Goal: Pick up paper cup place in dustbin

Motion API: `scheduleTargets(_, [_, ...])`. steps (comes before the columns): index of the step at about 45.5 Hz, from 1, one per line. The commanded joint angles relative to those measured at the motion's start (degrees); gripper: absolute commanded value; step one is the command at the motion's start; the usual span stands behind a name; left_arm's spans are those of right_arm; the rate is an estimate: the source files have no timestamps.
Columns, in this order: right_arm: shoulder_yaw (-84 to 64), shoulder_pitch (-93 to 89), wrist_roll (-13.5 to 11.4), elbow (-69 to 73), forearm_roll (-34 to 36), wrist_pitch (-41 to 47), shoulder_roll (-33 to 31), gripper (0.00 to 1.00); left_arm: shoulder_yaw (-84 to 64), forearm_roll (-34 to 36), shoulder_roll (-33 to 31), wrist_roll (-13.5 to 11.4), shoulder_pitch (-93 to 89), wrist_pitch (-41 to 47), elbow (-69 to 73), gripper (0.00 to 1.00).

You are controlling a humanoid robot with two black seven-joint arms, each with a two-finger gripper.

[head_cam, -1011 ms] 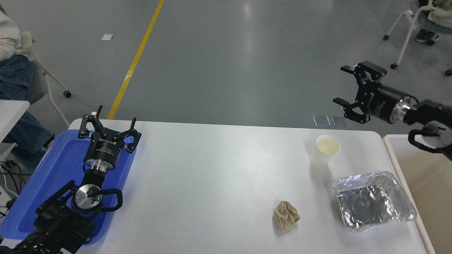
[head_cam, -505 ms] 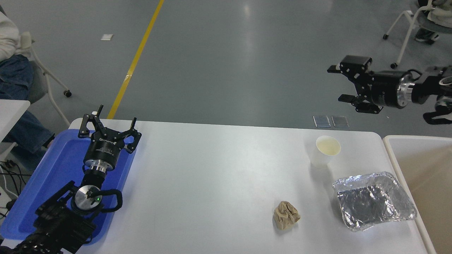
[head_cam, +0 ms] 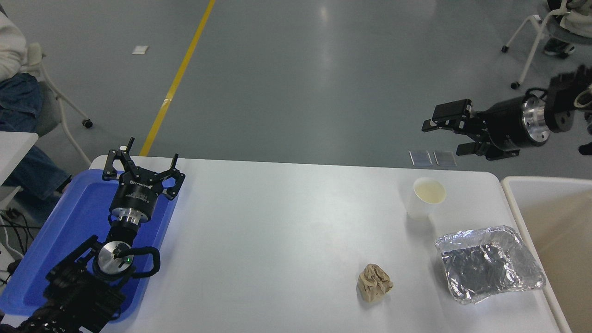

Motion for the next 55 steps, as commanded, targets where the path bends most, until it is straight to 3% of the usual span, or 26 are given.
scheduleTargets(1, [-7.5,10.4,0.0,8.8,-0.9,0.7,7.8,1.0,0.0,0.0,0.0,0.0,0.0,0.0,0.0,1.0])
scheduleTargets(17, [-8.5,16.8,0.1,13.1,-0.1,9.6,16.3,1.0,-0.1,0.0,-0.1,0.0,0.0,0.0,0.0,1.0])
scheduleTargets(35, [-11.3,20.4,0.1,13.1,-0.1,18.6,16.8,1.0,-0.2,0.0,-0.1,0.1,0.0,0.0,0.0,1.0])
scheduleTargets(55, [-11.6,17.2,0.0,9.6,-0.9,15.6,16.8,1.0,-0.2,0.0,-0.1,0.1,0.0,0.0,0.0,1.0])
